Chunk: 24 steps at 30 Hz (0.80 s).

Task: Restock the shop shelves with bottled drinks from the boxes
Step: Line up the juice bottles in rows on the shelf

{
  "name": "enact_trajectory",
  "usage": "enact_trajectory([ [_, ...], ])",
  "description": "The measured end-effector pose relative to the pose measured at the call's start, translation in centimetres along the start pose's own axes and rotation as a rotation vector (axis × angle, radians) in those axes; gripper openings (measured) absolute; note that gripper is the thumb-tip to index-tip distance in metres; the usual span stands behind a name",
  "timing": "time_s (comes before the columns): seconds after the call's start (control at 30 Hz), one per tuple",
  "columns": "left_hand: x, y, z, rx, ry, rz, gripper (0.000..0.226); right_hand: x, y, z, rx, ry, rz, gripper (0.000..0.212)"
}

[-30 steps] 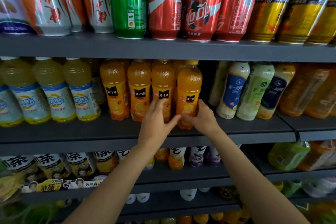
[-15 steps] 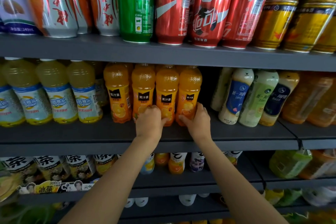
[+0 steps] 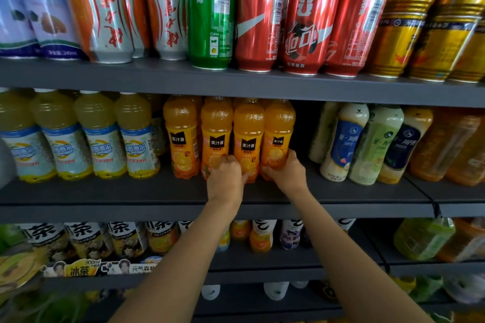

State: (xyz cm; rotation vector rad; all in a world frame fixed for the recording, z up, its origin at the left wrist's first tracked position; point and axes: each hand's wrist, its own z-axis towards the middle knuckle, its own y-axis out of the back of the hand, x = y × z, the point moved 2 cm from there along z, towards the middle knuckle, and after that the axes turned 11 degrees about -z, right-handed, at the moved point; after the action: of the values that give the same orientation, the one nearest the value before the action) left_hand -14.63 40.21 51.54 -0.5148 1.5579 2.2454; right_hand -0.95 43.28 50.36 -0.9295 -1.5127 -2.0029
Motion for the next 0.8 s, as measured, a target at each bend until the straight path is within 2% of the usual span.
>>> enact_trajectory([
  [0.07, 0.2, 0.0, -0.1, 0.010, -0.013, -0.002, 0.043, 0.2, 0.8, 0.5, 0.138, -0.041, 0.264, 0.062],
  [0.1, 0.3, 0.1, 0.0, 0.013, -0.012, -0.003, 0.042, 0.4, 1.2, 0.8, 0.156, -0.029, 0.301, 0.063],
  [0.17, 0.5, 0.2, 0.2, 0.019, -0.003, -0.002, 0.041, 1.0, 1.7, 1.3, 0.114, 0.011, 0.219, 0.069],
  [0.27, 0.5, 0.0, 0.3, 0.026, 0.001, 0.006, 0.041, 1.2, 1.3, 1.3, -0.073, -0.012, -0.071, 0.087],
  [0.33, 0.4, -0.1, 0.4, 0.032, -0.009, 0.007, 0.041, 1.0, 0.8, 1.3, -0.005, -0.011, -0.060, 0.092],
  [0.4, 0.4, -0.2, 0.6, 0.030, -0.021, 0.009, 0.037, 0.4, 0.7, 1.4, 0.136, -0.019, 0.165, 0.088],
  [0.43, 0.5, -0.2, 0.6, 0.024, -0.022, 0.008, 0.035, 0.3, 1.0, 1.4, 0.152, -0.009, 0.219, 0.082],
  [0.5, 0.6, -0.4, 0.7, 0.012, -0.021, 0.008, 0.031, -0.1, 1.3, 1.3, 0.077, 0.026, 0.120, 0.075],
  [0.57, 0.6, -0.5, 0.8, 0.004, -0.024, 0.012, 0.029, 0.0, 1.1, 1.3, -0.020, 0.034, -0.032, 0.080],
  [0.63, 0.5, -0.6, 0.9, 0.006, -0.029, 0.022, 0.028, 0.1, 0.5, 0.8, 0.013, 0.031, -0.074, 0.082],
  [0.73, 0.5, -0.6, 1.1, 0.010, -0.028, 0.036, 0.027, -0.8, 0.3, 0.4, 0.128, 0.037, 0.095, 0.070],
  [0.8, 0.5, -0.6, 1.3, 0.011, -0.028, 0.037, 0.027, -1.0, 0.7, -0.1, 0.102, 0.068, 0.050, 0.064],
])
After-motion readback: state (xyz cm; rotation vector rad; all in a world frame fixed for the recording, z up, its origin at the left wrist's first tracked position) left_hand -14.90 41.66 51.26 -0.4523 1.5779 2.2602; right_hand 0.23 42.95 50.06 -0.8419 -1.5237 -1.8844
